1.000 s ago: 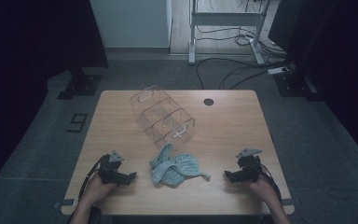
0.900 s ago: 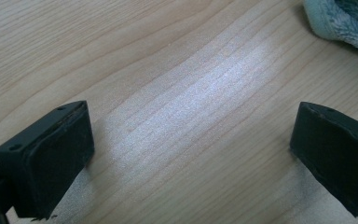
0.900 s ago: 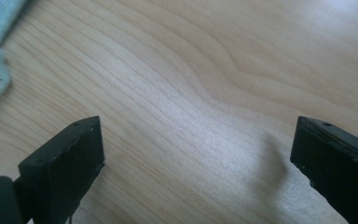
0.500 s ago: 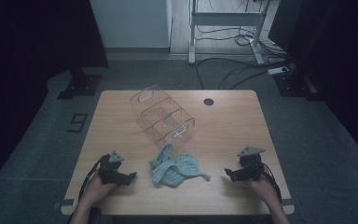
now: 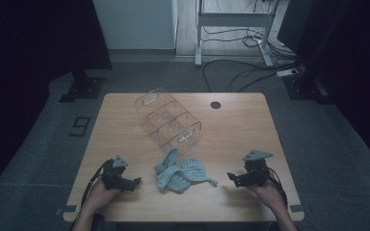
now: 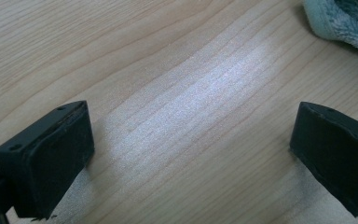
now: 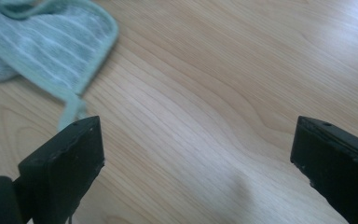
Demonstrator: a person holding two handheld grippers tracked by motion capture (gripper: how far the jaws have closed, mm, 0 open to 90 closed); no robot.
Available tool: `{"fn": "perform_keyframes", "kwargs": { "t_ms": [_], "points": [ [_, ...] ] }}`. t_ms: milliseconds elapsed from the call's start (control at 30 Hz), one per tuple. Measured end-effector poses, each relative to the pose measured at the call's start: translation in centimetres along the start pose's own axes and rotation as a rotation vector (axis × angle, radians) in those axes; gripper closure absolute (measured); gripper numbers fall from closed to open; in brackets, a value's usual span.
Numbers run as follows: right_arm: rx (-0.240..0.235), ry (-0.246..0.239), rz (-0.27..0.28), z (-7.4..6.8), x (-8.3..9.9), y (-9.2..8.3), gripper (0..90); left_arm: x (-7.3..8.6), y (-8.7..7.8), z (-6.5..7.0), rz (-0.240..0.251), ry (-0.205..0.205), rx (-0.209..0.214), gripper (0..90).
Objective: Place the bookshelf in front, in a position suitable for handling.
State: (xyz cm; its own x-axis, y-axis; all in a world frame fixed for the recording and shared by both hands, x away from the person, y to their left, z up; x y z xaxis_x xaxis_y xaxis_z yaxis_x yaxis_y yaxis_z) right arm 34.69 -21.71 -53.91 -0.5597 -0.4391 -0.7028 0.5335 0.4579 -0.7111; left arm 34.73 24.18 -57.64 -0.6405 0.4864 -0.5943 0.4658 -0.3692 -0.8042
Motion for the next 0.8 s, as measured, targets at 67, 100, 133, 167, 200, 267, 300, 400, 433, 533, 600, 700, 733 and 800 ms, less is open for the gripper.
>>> {"fn": "perform_keyframes", "kwargs": {
  "t_ms": [67,100,133,167,200,267,300,400,433,533,600,700,733,800],
  "points": [
    [-0.016,-0.009,0.004,-0.5,-0.3,0.0,2.3,0.0,0.0,0.0,0.0,0.0,-0.001,0.0],
    [-0.024,-0.016,0.006,-0.7,-0.4,0.0,2.2,0.0,0.0,0.0,0.0,0.0,0.0,0.0],
    [-0.028,-0.02,0.007,-1.0,-0.6,0.1,2.3,0.0,0.0,0.0,-0.002,0.002,-0.001,0.0],
    [-0.034,-0.024,0.007,-1.2,-0.7,0.1,2.2,0.0,0.0,0.0,-0.002,0.002,-0.001,0.0],
    [-0.037,-0.028,0.008,-1.4,-0.8,0.2,2.1,0.0,0.0,0.0,-0.002,0.002,-0.001,0.0],
    [-0.044,-0.03,0.009,-1.6,-0.9,0.2,2.0,0.0,0.0,0.0,-0.002,0.002,-0.002,0.0],
    [-0.053,-0.036,0.009,-1.8,-1.0,0.3,2.0,0.0,0.0,0.0,-0.002,0.002,-0.003,0.0],
    [-0.072,-0.05,0.009,-2.6,-1.5,0.5,1.4,0.0,0.0,0.0,-0.001,0.002,-0.001,0.0],
    [-0.079,-0.055,0.01,-2.8,-1.7,0.6,1.3,0.0,0.0,0.0,-0.001,0.002,-0.001,0.0],
    [-0.096,-0.065,0.01,-3.5,-2.0,0.7,1.3,0.0,0.0,0.0,0.0,0.002,0.0,0.0],
    [-0.102,-0.078,0.012,-3.9,-2.3,0.8,1.3,0.0,0.0,0.0,0.0,0.002,-0.001,0.0],
    [-0.118,-0.094,0.013,-4.6,-2.8,0.9,1.3,0.0,0.0,0.0,0.001,0.003,0.0,0.0],
    [-0.122,-0.099,0.017,-4.8,-3.0,1.0,1.2,0.0,0.0,0.0,0.001,0.003,0.0,0.0],
    [-0.139,-0.099,0.024,-5.3,-3.4,1.1,1.2,0.0,0.0,0.0,0.001,0.002,0.0,0.0]
  ]
}}
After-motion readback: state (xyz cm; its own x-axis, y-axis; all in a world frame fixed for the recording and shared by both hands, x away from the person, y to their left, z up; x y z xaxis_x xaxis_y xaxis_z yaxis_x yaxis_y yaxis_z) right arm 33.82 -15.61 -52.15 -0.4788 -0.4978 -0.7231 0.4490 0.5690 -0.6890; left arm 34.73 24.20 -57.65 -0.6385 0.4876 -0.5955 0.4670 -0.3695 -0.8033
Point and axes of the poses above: each handheld gripper's, and its own axes: y roughly forward along the jaws, x roughly out of its underside, z roughly to its right, the point moved 4 cm from there along y, roughly forward along the jaws, and after that the axes turned 2 degrees about -z, right-handed, at the moved point
